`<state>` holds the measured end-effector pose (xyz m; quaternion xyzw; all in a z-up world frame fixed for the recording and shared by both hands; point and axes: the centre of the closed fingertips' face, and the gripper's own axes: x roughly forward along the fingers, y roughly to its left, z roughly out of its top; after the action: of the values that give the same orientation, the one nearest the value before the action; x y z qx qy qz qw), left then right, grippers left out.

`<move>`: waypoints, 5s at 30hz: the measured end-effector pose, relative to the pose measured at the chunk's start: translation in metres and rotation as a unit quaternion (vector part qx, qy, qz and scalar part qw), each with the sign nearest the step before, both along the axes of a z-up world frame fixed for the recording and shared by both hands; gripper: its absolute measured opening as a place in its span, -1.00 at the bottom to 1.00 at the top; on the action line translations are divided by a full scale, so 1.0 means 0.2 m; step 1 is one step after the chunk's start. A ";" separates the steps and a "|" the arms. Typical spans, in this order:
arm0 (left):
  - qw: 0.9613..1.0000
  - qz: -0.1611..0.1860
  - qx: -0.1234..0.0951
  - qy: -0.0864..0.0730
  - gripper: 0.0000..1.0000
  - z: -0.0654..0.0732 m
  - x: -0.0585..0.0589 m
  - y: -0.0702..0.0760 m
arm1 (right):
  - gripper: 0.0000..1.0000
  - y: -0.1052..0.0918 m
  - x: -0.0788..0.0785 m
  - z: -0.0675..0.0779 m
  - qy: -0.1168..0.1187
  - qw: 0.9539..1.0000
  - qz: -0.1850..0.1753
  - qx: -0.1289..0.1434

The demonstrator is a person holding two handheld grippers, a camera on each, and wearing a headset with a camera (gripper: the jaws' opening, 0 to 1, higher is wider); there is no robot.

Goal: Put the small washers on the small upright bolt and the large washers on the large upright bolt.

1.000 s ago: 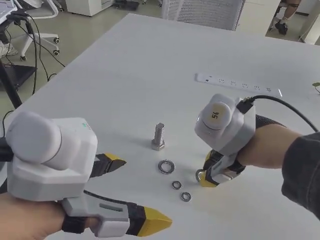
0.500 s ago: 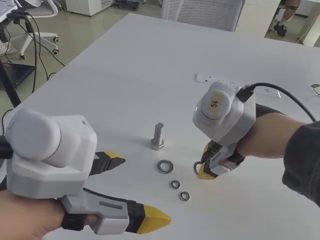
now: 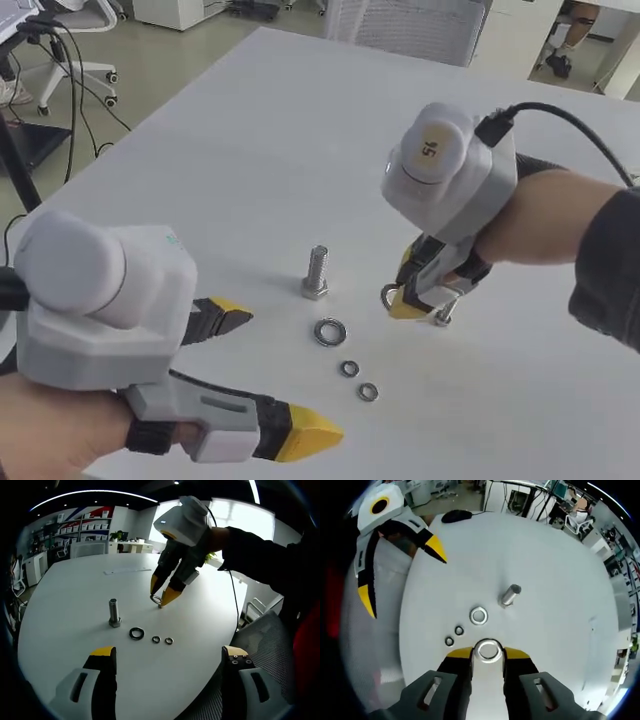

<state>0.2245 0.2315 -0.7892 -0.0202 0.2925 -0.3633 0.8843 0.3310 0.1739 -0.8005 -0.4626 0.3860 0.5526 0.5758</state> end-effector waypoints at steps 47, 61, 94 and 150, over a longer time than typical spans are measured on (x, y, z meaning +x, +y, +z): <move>1.000 0.011 -0.005 0.002 0.72 -0.01 -0.01 0.03 | -0.54 0.41 0.15 -0.01 -0.014 0.993 0.106 -0.045; 1.000 0.012 -0.003 0.005 0.72 -0.02 -0.01 0.03 | -0.54 0.42 0.14 -0.07 -0.002 0.992 0.109 -0.056; 1.000 0.013 0.002 0.009 0.72 -0.03 -0.02 0.03 | -0.54 0.41 0.13 -0.27 0.027 0.991 0.103 -0.079; 1.000 0.010 0.008 0.009 0.73 -0.04 -0.03 0.03 | -0.11 0.34 0.15 -0.25 0.043 0.997 0.039 -0.041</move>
<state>0.2194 0.2371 -0.7963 -0.0199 0.3034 -0.3518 0.8853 0.3607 0.2409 -0.8508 -0.4763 0.4145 0.5776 0.5174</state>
